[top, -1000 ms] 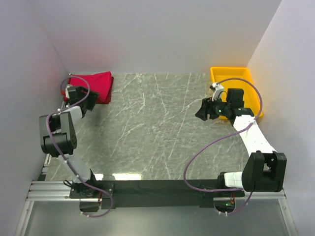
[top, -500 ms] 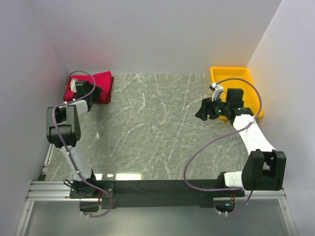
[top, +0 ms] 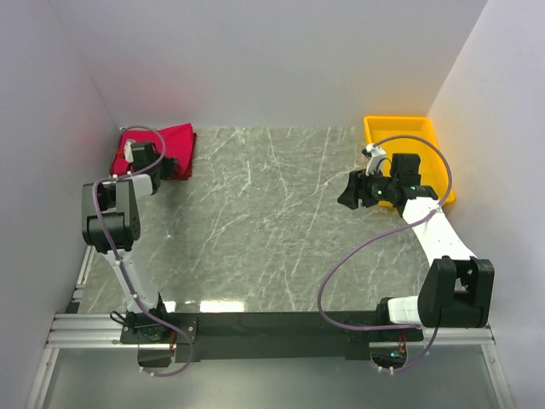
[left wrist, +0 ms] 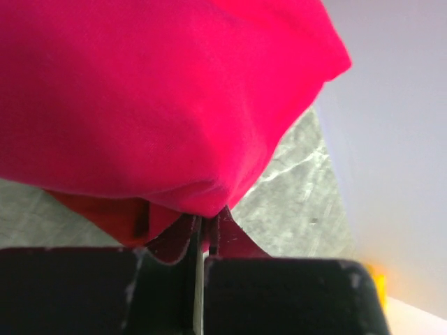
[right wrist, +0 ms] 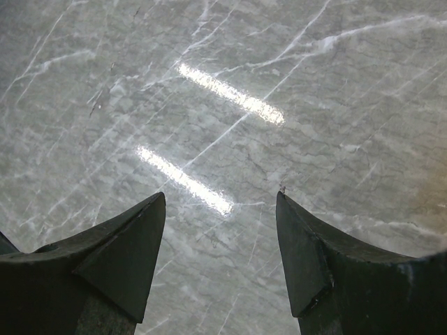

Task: Fold and stack the t-shirts
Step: Neatly place the folded tshirt to the corner

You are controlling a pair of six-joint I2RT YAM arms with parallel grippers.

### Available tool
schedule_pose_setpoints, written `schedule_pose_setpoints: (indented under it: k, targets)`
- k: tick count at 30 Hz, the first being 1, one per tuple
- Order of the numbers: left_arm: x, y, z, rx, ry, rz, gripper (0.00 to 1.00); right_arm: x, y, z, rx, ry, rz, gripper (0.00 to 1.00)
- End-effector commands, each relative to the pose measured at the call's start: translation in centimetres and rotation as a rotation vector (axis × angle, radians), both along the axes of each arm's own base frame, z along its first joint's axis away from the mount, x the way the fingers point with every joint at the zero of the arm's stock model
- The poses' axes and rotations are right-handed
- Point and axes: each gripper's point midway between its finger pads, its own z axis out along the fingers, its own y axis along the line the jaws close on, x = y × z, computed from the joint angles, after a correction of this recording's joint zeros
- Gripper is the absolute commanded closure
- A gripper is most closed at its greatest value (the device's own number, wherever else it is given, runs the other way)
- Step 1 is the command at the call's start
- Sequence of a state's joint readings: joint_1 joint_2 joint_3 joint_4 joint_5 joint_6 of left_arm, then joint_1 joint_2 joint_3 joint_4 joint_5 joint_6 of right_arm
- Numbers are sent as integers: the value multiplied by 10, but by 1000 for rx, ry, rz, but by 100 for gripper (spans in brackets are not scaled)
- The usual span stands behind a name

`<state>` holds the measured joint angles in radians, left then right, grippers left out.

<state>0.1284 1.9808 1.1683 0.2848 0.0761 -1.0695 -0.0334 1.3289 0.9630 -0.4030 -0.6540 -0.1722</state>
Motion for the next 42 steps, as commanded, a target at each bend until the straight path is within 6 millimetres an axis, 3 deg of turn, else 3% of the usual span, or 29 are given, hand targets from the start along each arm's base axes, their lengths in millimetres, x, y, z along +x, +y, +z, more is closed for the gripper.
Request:
schedule_pose_setpoints:
  k: [1, 11, 21, 24, 26, 27, 32, 34, 37, 40, 41, 42]
  targets:
    - [16, -5, 48, -83, -131, -4, 99, 13, -5, 18, -6, -71, -13, 29]
    - [16, -3, 73, -403, -244, 20, 99, 12, -5, 18, -3, -72, -11, 29]
    - [13, -25, 62, -566, -204, -68, 99, 11, -4, 17, -1, -70, -9, 29]
    - [8, -28, 53, -533, -137, -85, 99, 11, -4, 16, -1, -69, -9, 29]
    - [-1, -24, 33, -465, -43, -61, 95, 11, -4, 16, 0, -70, -10, 29]
    - [-3, -20, 34, -408, -32, -72, 92, 11, -5, 16, 0, -69, -11, 29]
    - [-18, -7, 4, -240, 153, -73, 68, 10, -4, 16, 4, -72, -7, 29]
    - [-30, -6, -17, -193, 244, -111, 62, 10, -3, 16, 7, -72, -6, 29]
    - [-34, 3, -11, -89, 233, -145, 49, 11, -3, 19, 6, -79, -5, 29]
    - [-39, 19, 14, 43, 205, -154, 48, 10, -3, 18, 8, -77, -2, 29]
    - [-40, 26, 33, 78, 175, -145, 48, 9, -2, 18, 11, -77, 1, 29]
    - [-47, 35, 33, 132, 195, -124, 45, 9, -2, 16, 13, -73, 2, 29]
